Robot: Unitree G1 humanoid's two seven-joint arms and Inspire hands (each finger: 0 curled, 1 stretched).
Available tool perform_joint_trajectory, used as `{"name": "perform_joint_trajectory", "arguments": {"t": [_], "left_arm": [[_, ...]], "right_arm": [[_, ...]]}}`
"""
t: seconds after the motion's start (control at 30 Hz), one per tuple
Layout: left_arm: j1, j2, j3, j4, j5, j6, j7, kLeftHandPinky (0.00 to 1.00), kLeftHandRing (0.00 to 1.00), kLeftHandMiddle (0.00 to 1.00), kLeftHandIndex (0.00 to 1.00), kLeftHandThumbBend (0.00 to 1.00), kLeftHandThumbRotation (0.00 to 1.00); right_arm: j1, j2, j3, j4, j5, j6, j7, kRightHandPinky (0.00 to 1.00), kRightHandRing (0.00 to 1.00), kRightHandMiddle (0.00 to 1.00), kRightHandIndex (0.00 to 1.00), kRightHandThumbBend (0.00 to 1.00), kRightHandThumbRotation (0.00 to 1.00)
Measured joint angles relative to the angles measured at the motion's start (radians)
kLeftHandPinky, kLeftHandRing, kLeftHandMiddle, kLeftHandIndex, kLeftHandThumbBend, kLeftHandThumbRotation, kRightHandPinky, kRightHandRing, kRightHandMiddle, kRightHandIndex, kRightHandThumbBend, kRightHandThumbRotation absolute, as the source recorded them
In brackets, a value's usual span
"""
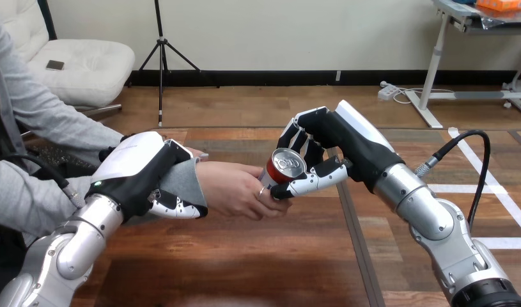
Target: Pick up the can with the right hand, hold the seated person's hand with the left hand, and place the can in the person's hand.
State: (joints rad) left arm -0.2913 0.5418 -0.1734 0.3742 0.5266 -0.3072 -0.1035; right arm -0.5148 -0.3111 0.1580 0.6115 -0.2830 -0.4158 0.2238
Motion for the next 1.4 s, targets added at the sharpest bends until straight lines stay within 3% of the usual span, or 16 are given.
{"name": "perform_joint_trajectory", "arguments": {"t": [0.87, 1.17, 1.4], "left_arm": [[-0.007, -0.009, -0.001, 0.0, -0.006, 0.0, -0.007, 0.14, 0.2, 0.27, 0.3, 0.66, 0.0], [-0.017, -0.004, 0.003, 0.0, -0.043, 0.0, -0.059, 0.32, 0.4, 0.45, 0.46, 0.74, 0.04], [-0.028, 0.0, 0.003, -0.005, -0.048, 0.0, -0.091, 0.48, 0.56, 0.59, 0.6, 0.72, 0.25]], "right_arm": [[0.0, -0.001, -0.005, -0.005, 0.009, 0.001, -0.004, 0.27, 0.31, 0.36, 0.42, 0.82, 0.0], [0.0, -0.001, -0.005, -0.019, 0.015, 0.028, 0.002, 0.34, 0.39, 0.43, 0.47, 0.89, 0.0], [0.0, 0.0, -0.006, -0.047, 0.038, 0.075, 0.015, 0.38, 0.43, 0.47, 0.51, 0.92, 0.14]]}}
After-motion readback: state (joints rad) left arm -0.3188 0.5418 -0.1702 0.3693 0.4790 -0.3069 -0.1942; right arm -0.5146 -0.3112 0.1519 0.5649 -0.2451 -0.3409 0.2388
